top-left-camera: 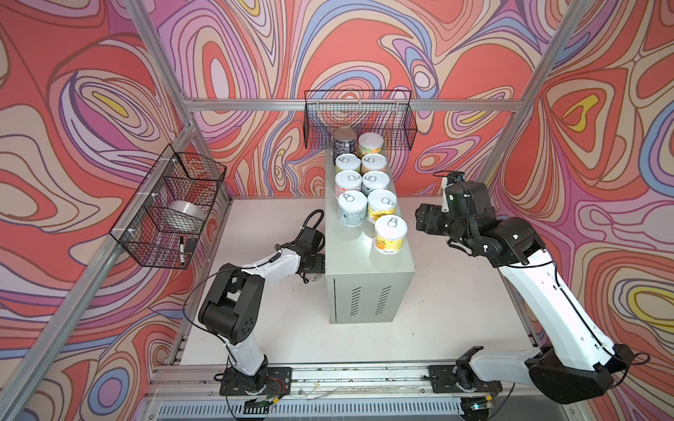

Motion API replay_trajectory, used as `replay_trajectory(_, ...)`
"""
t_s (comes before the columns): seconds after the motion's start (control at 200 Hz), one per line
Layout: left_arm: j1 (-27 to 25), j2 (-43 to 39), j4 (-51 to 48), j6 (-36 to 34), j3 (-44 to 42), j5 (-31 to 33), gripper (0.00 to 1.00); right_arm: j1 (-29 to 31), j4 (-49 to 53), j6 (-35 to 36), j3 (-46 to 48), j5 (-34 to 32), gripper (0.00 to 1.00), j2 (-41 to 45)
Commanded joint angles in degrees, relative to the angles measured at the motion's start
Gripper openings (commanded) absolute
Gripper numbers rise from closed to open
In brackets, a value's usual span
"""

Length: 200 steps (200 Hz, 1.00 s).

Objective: Place and organize the canned foods onto the counter
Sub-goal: 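Close the left gripper on the small pink-labelled can beside the cabinet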

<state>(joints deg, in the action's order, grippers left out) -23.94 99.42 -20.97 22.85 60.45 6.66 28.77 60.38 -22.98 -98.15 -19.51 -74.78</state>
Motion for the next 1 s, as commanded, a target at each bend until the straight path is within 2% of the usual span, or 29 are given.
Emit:
replay_trajectory(0.0,0.26,2.21,-0.42,1.03,1.12,-0.1,0.85,-0.34,-1.14,1.1,1.28,-1.34,0.89,0.53)
replay_trajectory(0.085,0.22,3.78,-0.2,1.51,1.54,-0.92,0.82,-0.35,-1.6,1.1,1.96,-1.33,0.89,0.65)
replay_trajectory(0.28,0.34,4.48,0.23,2.65,1.08,-1.95,0.6,-1.01,-2.72,0.31,4.03,-1.26,0.89,0.95)
replay_trajectory(0.381,0.22,3.95,-0.31,2.65,0.76,-2.24,0.39,-3.54,-3.94,-1.06,5.87,-0.45,0.89,2.19)
replay_trajectory(0.406,0.28,3.74,-0.78,2.57,0.83,-2.17,0.28,-4.64,-4.37,-1.38,6.47,0.24,0.89,2.63)
replay_trajectory(0.441,0.22,3.4,-1.46,2.55,0.91,-1.96,0.06,-6.52,-4.93,-1.7,7.24,1.65,0.89,3.18)
replay_trajectory(0.456,0.23,3.22,-1.73,2.56,0.96,-1.81,0.0,-7.41,-5.15,-1.87,7.55,2.27,0.89,3.47)
replay_trajectory(0.671,0.27,-1.58,-6.97,2.72,0.45,1.34,0.0,-18.44,-10.13,-3.29,15.77,13.59,0.89,5.85)
replay_trajectory(0.826,0.23,-6.08,-13.64,2.94,1.07,1.25,0.0,-18.93,-11.62,-3.65,19.21,14.76,0.89,6.35)
replay_trajectory(0.997,0.22,-15.05,-23.08,3.89,1.4,0.83,0.0,-18.93,-11.97,-3.31,21.01,13.92,0.89,7.36)
